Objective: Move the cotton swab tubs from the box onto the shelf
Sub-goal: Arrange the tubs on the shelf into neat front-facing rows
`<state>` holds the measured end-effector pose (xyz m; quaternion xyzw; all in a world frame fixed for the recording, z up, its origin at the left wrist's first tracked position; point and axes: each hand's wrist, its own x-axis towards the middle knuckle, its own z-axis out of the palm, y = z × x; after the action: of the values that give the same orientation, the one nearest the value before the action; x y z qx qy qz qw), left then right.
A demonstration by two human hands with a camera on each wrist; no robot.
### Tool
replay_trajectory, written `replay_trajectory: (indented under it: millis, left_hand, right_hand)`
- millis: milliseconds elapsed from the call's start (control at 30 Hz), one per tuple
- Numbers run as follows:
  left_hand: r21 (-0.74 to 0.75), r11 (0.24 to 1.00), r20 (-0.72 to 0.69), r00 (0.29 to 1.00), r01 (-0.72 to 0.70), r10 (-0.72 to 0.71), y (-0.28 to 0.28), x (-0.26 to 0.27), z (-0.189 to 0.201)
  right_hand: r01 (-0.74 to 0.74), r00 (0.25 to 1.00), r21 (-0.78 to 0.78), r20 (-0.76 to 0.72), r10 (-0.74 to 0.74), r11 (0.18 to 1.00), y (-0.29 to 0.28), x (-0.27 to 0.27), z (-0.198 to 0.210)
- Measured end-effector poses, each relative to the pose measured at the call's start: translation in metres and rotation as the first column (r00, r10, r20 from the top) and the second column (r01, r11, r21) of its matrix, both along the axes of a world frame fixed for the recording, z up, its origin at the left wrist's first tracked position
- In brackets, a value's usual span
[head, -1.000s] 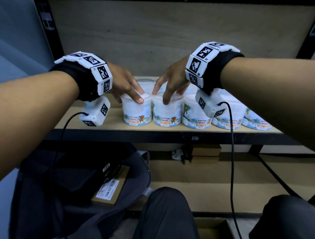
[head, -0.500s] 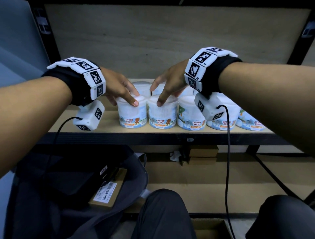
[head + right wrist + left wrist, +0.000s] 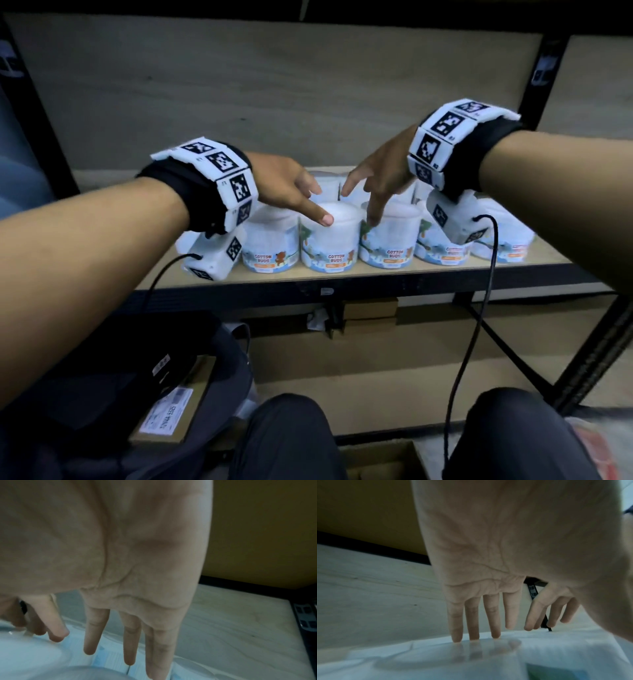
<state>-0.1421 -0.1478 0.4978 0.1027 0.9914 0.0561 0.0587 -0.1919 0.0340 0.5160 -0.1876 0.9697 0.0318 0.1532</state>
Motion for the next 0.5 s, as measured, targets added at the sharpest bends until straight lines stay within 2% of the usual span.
replay_trajectory:
  millis: [200, 500]
  left_hand:
    - [-0.122, 0.99, 0.024, 0.997, 0.077, -0.075, 0.026, -0.016, -0.011]
    - [-0.053, 0.993, 0.048, 0.994, 0.104, -0.102, 0.026, -0.023, -0.01]
  right_hand:
    - [-0.063, 0.997, 0.038, -0.038, 0.064, 0.997, 0.022, -0.001, -0.01]
    - [-0.122, 0.985, 0.082, -0.111, 0.13, 0.989, 0.026, -0.004, -0.012]
